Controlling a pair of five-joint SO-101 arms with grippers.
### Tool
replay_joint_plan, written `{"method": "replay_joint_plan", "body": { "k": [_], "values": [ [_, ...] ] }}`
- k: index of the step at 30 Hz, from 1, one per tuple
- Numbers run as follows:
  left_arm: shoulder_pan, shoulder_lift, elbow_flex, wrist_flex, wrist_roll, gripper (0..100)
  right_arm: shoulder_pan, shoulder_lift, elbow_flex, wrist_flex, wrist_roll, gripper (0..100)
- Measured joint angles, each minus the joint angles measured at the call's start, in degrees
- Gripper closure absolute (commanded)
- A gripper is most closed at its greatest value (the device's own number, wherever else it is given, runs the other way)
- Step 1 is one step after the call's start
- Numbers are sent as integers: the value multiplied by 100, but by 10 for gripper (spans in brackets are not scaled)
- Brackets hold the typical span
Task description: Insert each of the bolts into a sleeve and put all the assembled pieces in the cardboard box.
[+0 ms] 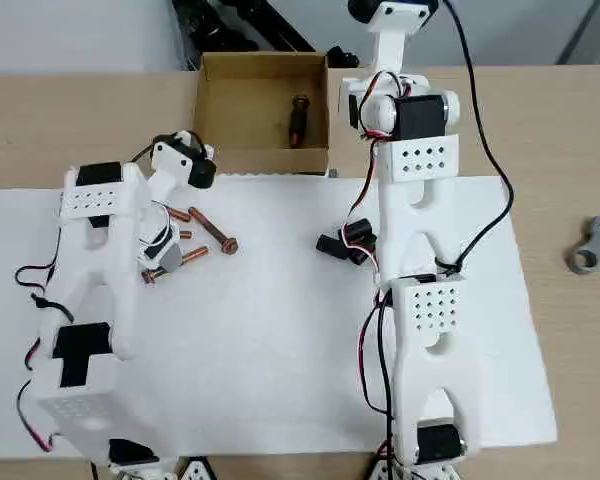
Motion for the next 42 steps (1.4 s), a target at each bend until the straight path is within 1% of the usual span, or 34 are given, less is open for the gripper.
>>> {"method": "replay_joint_plan", "body": {
  "k": [6,12,14,17,20,22,25,28,31,34,42],
  "values": [
    [0,-44,-519,0,-571,810,0,0,0,0,0,851],
    [0,-44,-571,-88,-1125,801,0,0,0,0,0,851],
    [9,-44,-571,-88,-1415,800,0,0,0,0,0,851],
    [35,176,-642,-141,-1802,801,0,0,0,35,0,851],
    [35,624,-932,-141,-1943,802,0,0,0,185,0,851],
    [35,993,-1204,-105,-2040,820,0,0,0,255,0,851],
    [35,1547,-1653,114,-2242,905,0,0,0,316,0,851],
    [18,2031,-2145,571,-2409,972,0,0,0,316,0,851],
    [9,2365,-2479,1055,-2716,993,0,0,0,316,0,851],
    [-26,2532,-2725,1310,-2831,994,0,0,0,316,0,851],
    [-70,2418,-2769,1398,-2892,994,0,0,0,316,0,851]
  ]
}}
